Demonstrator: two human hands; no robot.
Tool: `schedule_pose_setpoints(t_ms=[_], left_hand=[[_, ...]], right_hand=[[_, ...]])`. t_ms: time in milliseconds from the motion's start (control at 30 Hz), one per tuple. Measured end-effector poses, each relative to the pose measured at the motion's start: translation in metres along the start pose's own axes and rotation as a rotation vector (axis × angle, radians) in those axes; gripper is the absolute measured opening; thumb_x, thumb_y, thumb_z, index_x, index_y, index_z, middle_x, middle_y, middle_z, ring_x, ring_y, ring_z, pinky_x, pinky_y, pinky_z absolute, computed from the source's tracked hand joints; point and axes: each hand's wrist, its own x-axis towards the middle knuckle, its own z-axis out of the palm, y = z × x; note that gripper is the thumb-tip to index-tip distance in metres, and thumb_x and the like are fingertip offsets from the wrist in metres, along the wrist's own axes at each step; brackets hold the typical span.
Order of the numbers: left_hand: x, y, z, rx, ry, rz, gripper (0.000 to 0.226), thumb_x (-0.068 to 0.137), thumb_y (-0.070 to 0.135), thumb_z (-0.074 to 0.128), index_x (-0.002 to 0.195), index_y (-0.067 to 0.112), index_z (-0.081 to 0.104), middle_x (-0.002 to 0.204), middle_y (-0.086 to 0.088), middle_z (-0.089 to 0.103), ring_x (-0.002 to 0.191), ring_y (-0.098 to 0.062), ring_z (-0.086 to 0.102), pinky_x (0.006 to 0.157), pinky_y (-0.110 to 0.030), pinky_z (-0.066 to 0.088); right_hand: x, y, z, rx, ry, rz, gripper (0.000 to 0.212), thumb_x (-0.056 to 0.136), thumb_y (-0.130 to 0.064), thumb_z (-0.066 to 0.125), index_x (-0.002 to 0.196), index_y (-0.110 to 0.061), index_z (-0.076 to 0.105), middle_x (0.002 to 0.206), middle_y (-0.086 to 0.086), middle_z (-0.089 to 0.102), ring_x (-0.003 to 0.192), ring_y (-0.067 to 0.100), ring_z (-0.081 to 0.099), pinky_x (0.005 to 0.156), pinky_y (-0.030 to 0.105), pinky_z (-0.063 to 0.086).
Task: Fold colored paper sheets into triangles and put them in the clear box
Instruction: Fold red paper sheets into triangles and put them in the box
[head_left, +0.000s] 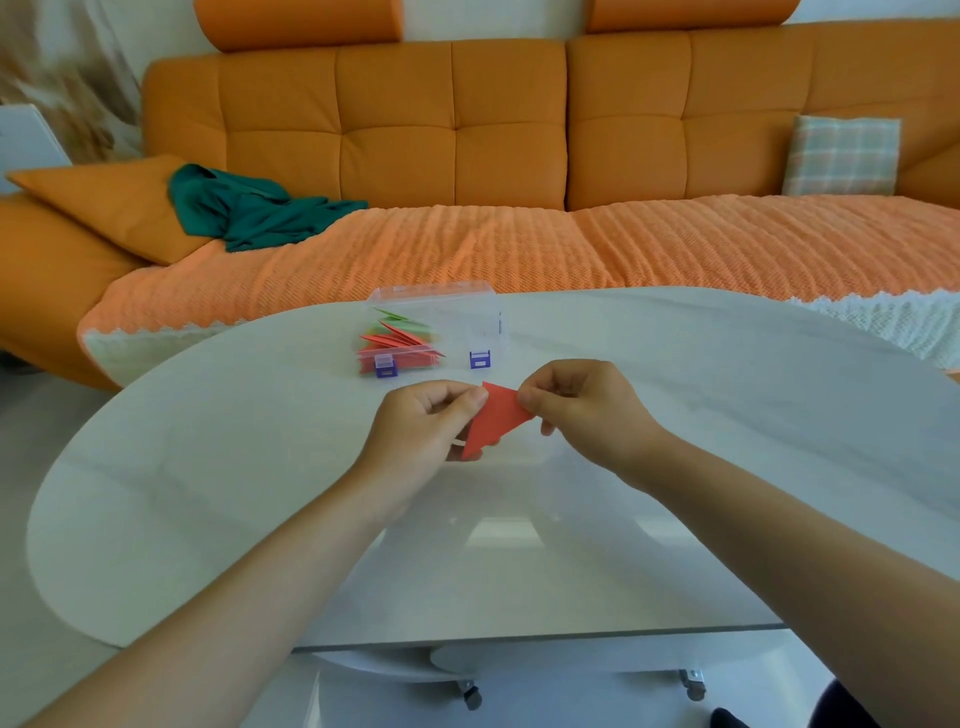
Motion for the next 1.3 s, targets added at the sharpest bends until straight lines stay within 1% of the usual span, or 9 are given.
schedule_pose_setpoints(t_ms=[167, 267, 533, 700, 900, 1033, 1100, 1167, 1300], left_hand=[[0.003, -0.002, -0.002, 0.204, 0.038, 0.07, 0.015, 0.091, 0.023, 0.07, 0.079, 0.019, 0.078, 0.075, 0.001, 0.075, 0.073, -0.021, 0.072, 0.068, -0.033, 0.06], [0.002, -0.001, -0.003, 0.346, -0.039, 0.127, 0.016, 0.091, 0.027, 0.07, 0.077, 0.021, 0.078, 0.07, 0.004, 0.074, 0.064, -0.013, 0.067, 0.065, -0.032, 0.054], [0.003, 0.005, -0.005, 0.48, -0.067, 0.173, 0.02, 0.088, 0.02, 0.067, 0.07, 0.023, 0.073, 0.066, 0.012, 0.07, 0.063, -0.003, 0.064, 0.061, -0.021, 0.051], [0.008, 0.008, -0.016, 0.395, -0.149, 0.043, 0.019, 0.089, 0.006, 0.061, 0.073, 0.006, 0.07, 0.071, -0.002, 0.075, 0.073, -0.019, 0.074, 0.077, -0.041, 0.063], [0.016, 0.0, -0.032, 0.472, -0.055, 0.108, 0.016, 0.09, 0.023, 0.064, 0.076, 0.021, 0.072, 0.075, 0.008, 0.074, 0.072, -0.016, 0.071, 0.077, -0.047, 0.061], [0.02, 0.003, -0.021, 0.351, -0.076, 0.193, 0.023, 0.08, 0.047, 0.068, 0.098, 0.033, 0.072, 0.087, 0.015, 0.071, 0.084, -0.002, 0.065, 0.082, -0.034, 0.056], [0.024, 0.004, -0.019, 0.358, -0.109, 0.208, 0.007, 0.088, 0.032, 0.07, 0.09, 0.026, 0.073, 0.08, 0.012, 0.071, 0.074, -0.002, 0.063, 0.078, -0.034, 0.053], [0.029, 0.005, -0.024, 0.352, -0.088, 0.235, 0.012, 0.092, 0.018, 0.067, 0.081, 0.019, 0.072, 0.073, 0.007, 0.069, 0.067, -0.005, 0.059, 0.071, -0.032, 0.051], [0.039, 0.013, -0.04, 0.317, -0.051, 0.265, 0.016, 0.092, 0.017, 0.069, 0.076, 0.017, 0.071, 0.072, 0.003, 0.069, 0.065, -0.008, 0.06, 0.066, -0.027, 0.048]], right_hand=[[-0.002, -0.001, 0.0, -0.125, -0.066, -0.015, 0.014, 0.09, -0.023, 0.065, 0.079, -0.026, 0.073, 0.071, -0.018, 0.068, 0.066, 0.006, 0.06, 0.062, 0.02, 0.048], [-0.004, -0.002, 0.005, -0.131, -0.069, -0.072, 0.011, 0.09, -0.028, 0.068, 0.082, -0.027, 0.074, 0.079, -0.012, 0.072, 0.077, 0.009, 0.066, 0.071, 0.025, 0.053], [-0.003, -0.006, 0.012, -0.085, -0.06, -0.072, 0.016, 0.092, -0.021, 0.065, 0.078, -0.024, 0.072, 0.074, -0.007, 0.07, 0.064, 0.009, 0.059, 0.057, 0.023, 0.049], [0.006, -0.005, 0.007, 0.07, 0.135, 0.004, 0.017, 0.092, -0.018, 0.065, 0.077, -0.02, 0.071, 0.071, -0.005, 0.068, 0.064, 0.008, 0.058, 0.059, 0.021, 0.047], [0.012, -0.001, -0.004, 0.149, 0.223, 0.051, 0.016, 0.095, -0.022, 0.063, 0.082, -0.019, 0.073, 0.082, -0.002, 0.068, 0.066, 0.005, 0.059, 0.06, 0.018, 0.046], [0.01, -0.003, 0.01, 0.177, 0.177, 0.027, 0.017, 0.095, -0.023, 0.065, 0.08, -0.021, 0.073, 0.077, -0.006, 0.067, 0.064, 0.005, 0.056, 0.058, 0.018, 0.043], [0.01, -0.006, 0.017, 0.203, 0.172, 0.018, 0.017, 0.095, -0.023, 0.065, 0.08, -0.023, 0.073, 0.076, -0.007, 0.068, 0.063, 0.005, 0.056, 0.058, 0.019, 0.043], [0.01, -0.007, 0.021, 0.198, 0.151, 0.012, 0.014, 0.095, -0.023, 0.066, 0.084, -0.022, 0.075, 0.072, -0.007, 0.068, 0.061, 0.006, 0.056, 0.059, 0.021, 0.044], [0.017, -0.008, 0.023, 0.108, 0.132, 0.033, 0.011, 0.091, -0.023, 0.071, 0.083, -0.019, 0.076, 0.059, -0.009, 0.064, 0.055, 0.005, 0.056, 0.059, 0.021, 0.048]])
